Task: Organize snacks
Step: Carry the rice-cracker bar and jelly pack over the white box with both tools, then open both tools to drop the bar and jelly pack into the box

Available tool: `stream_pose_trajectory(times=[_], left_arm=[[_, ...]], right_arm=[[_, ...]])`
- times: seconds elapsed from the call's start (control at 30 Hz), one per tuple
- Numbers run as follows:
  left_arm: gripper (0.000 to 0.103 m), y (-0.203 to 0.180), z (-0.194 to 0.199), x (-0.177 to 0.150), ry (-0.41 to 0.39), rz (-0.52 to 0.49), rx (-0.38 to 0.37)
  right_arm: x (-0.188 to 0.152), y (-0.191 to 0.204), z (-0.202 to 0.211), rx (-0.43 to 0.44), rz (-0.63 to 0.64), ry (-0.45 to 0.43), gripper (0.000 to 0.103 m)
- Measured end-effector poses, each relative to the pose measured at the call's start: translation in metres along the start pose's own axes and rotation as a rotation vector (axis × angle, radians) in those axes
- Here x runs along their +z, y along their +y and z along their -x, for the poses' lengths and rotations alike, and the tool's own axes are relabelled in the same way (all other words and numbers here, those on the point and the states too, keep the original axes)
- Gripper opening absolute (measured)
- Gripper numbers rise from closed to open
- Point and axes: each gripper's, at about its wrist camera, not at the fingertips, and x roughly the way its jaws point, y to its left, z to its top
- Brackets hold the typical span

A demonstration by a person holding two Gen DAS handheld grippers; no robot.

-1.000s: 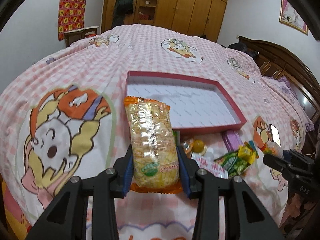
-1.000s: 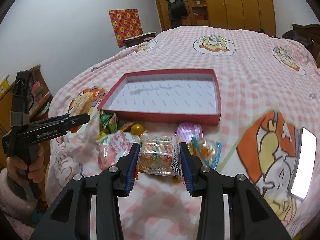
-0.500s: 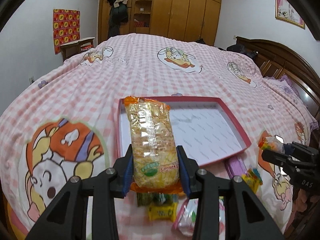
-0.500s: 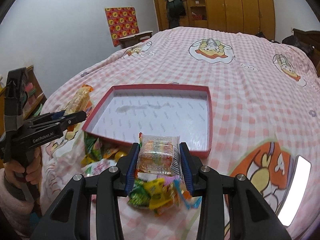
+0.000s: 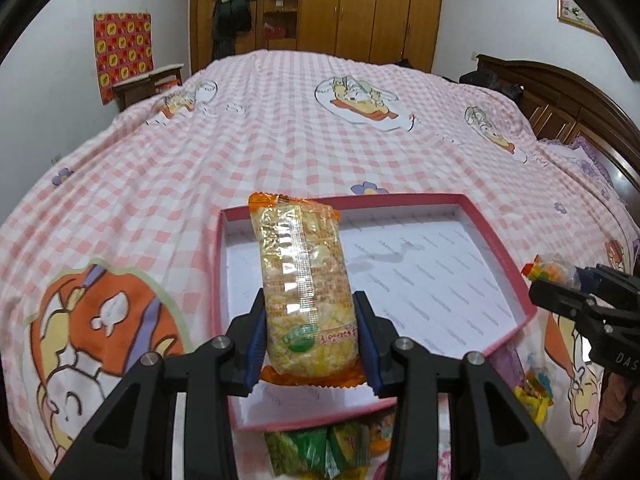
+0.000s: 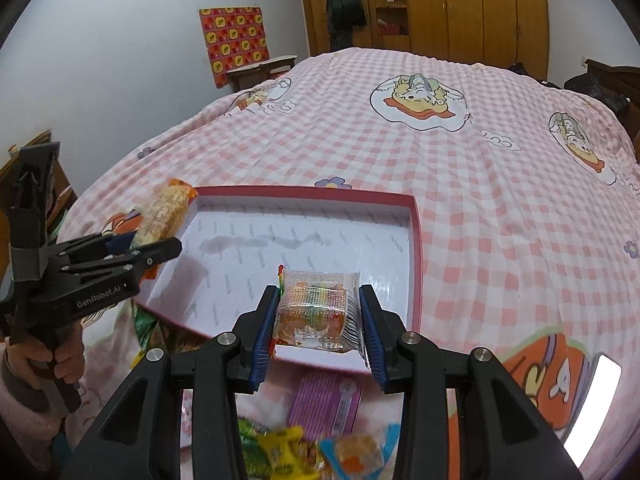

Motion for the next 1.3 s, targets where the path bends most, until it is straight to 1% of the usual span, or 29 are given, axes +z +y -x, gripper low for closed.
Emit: stream_pose_trajectory(times=[0.1, 0.3, 0.43, 0.83, 1.03, 1.13, 1.3], left_arm=[[0.041, 0.003, -0.015, 0.005, 0.031, 0.016, -0.009], [0.041, 0.008, -0.034, 0.011, 0.058, 0.031, -0.003], [0.041, 0.008, -0.045, 0.015, 0.073, 0.02, 0.004], [0.041, 0.021, -0.072, 0.018, 0.107, 0.049, 0.045], [0.041, 0.022, -0.079, 0.019, 0.097, 0.038, 0.065], [0.041, 0.025, -0.081, 0.019, 0.096, 0.036, 0.067], [0.041, 0.024, -0.084, 0.02, 0.096, 0.007, 0.076]], right_arm=[[0.008, -0.002, -0.011, 0.0, -0.006, 0.008, 0.04], [0.021, -0.005, -0.036, -0.008, -0.011, 0.031, 0.04], [0.027, -0.011, -0.054, -0.015, -0.021, 0.044, 0.04], [0.037, -0.028, -0.088, -0.024, -0.064, 0.059, 0.04], [0.036, -0.031, -0.102, -0.024, -0.087, 0.086, 0.04], [0.037, -0.032, -0.109, -0.042, -0.096, 0.108, 0.04], [0.035, -0.027, -0.117, -0.095, -0.07, 0.136, 0.041]])
